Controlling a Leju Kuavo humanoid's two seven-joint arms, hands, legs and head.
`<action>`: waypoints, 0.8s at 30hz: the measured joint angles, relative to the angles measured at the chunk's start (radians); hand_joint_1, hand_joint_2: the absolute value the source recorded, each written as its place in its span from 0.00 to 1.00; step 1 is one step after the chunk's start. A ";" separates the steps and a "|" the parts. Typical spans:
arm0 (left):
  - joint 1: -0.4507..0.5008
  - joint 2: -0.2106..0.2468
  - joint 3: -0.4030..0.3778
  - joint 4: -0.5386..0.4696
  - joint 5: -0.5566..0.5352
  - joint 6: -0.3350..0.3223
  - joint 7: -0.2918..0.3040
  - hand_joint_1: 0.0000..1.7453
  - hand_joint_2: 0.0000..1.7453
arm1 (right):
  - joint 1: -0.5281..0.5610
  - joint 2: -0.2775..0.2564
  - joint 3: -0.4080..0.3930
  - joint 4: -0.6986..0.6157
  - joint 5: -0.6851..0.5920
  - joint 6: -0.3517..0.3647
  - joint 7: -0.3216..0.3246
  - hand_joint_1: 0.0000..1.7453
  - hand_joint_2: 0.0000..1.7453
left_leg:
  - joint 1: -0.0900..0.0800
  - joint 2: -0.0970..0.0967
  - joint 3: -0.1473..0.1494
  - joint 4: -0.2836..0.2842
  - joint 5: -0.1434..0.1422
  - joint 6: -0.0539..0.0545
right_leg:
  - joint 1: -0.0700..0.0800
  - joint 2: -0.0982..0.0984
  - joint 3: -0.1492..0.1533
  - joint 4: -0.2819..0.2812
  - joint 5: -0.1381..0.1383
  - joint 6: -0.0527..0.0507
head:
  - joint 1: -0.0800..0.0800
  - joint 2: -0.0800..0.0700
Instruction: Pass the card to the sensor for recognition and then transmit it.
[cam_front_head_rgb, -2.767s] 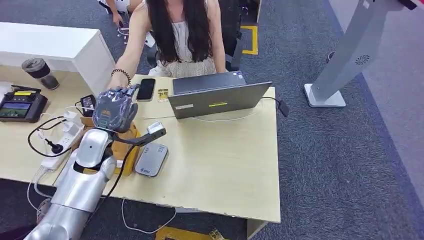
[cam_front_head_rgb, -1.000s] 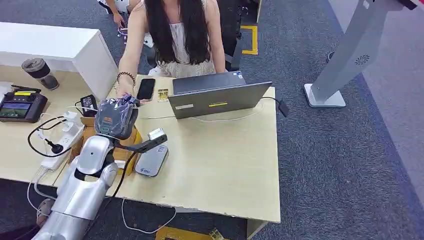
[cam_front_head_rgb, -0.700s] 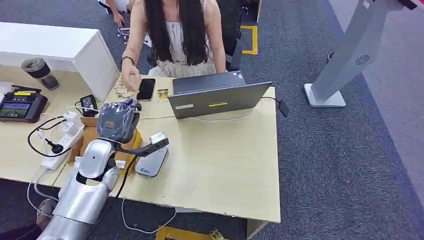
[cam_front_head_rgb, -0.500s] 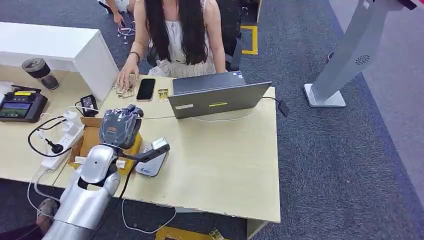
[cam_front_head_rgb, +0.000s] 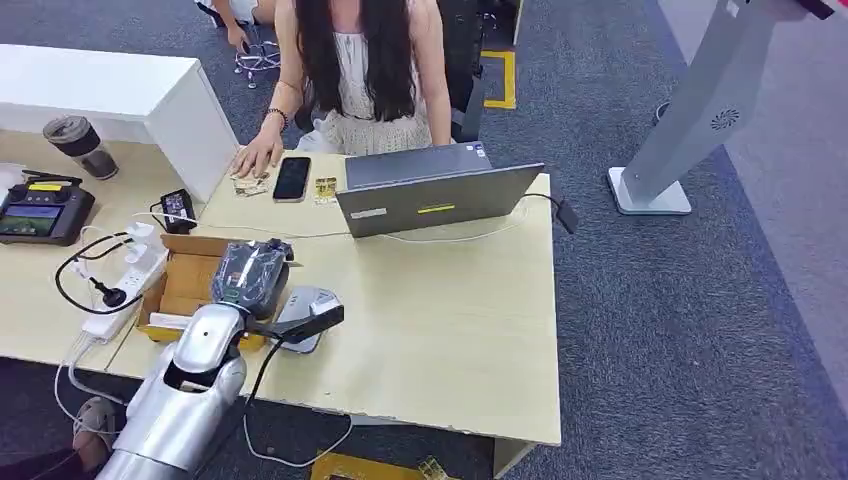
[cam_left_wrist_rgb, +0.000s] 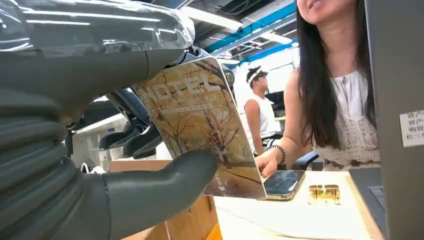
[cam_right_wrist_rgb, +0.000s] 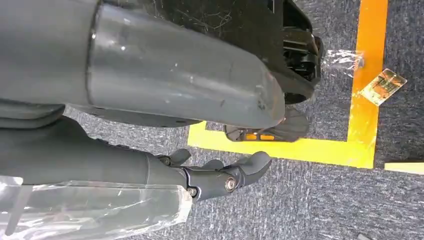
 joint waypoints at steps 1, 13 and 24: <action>0.000 0.000 -0.001 0.002 0.000 0.000 0.000 1.00 1.00 | 0.000 0.000 0.000 0.000 0.000 0.000 0.000 0.00 0.00 | 0.000 0.000 0.000 0.000 0.000 0.000 | 0.000 0.000 0.000 0.000 0.000 0.000 | 0.000 0.000; 0.000 0.000 -0.004 0.031 0.003 -0.020 0.009 1.00 1.00 | 0.000 0.000 0.000 0.000 0.002 0.000 0.000 0.00 0.00 | 0.000 0.000 0.000 0.000 0.000 0.000 | 0.000 0.000 0.000 0.000 0.000 0.000 | 0.000 0.000; 0.004 -0.005 -0.039 0.089 -0.024 -0.048 0.008 1.00 1.00 | 0.000 0.000 0.000 0.000 0.003 0.000 0.000 0.00 0.00 | 0.000 0.000 0.000 0.000 0.000 0.000 | 0.000 0.000 0.000 0.000 0.000 0.000 | 0.000 0.000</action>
